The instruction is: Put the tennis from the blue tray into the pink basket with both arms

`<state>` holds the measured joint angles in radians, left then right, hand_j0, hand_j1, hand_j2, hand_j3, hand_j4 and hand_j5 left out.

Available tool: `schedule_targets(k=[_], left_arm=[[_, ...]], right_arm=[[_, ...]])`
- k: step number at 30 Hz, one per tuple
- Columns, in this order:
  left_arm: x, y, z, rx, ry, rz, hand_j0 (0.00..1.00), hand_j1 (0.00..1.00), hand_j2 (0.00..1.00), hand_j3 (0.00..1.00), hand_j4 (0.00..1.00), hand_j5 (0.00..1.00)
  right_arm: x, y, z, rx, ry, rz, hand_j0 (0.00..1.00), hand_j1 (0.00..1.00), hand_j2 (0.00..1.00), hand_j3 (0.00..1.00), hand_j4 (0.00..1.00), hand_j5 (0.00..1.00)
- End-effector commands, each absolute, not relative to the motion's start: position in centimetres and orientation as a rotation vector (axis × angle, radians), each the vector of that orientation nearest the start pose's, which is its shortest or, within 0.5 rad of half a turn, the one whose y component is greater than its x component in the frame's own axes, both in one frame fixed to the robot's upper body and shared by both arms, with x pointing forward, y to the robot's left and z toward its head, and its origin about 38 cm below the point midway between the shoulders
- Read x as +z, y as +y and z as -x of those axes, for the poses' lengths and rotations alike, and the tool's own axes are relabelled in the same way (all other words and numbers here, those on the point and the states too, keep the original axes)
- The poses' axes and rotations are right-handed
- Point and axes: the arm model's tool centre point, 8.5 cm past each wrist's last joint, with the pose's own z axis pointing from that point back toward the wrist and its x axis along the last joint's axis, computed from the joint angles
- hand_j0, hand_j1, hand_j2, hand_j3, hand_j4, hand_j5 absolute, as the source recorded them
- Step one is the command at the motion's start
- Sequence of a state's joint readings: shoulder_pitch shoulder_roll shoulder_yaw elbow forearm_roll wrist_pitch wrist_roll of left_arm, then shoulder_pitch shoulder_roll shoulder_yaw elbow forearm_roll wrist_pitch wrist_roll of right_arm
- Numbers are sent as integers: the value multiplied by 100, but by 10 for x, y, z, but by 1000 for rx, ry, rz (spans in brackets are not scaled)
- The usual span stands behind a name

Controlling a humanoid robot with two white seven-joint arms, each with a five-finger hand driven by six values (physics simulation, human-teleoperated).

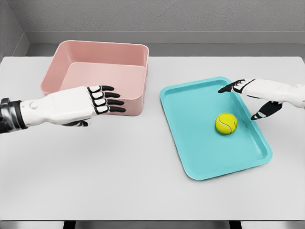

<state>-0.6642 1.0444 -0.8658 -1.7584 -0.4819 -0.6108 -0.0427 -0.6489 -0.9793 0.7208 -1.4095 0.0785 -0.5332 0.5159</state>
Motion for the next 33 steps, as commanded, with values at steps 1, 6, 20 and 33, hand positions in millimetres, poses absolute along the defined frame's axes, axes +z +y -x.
schedule_targets(k=[1, 6, 20, 33], left_arm=[[253, 273, -368, 2596, 2245, 462, 100, 100, 100, 100, 100, 100], [289, 275, -370, 2098, 2666, 527, 100, 100, 100, 100, 100, 100], [264, 280, -368, 2716, 2305, 290, 100, 100, 100, 100, 100, 100], [202, 286, -354, 3088, 1626, 316, 100, 100, 100, 100, 100, 100]], right_arm=[[213, -355, -422, 1857, -1360, 236, 100, 100, 100, 100, 100, 100], [213, -351, -422, 1860, -1384, 237, 100, 100, 100, 100, 100, 100], [196, -346, -418, 1918, -1281, 184, 100, 100, 100, 100, 100, 100], [184, -323, -421, 1972, -1214, 116, 100, 100, 100, 100, 100, 100]])
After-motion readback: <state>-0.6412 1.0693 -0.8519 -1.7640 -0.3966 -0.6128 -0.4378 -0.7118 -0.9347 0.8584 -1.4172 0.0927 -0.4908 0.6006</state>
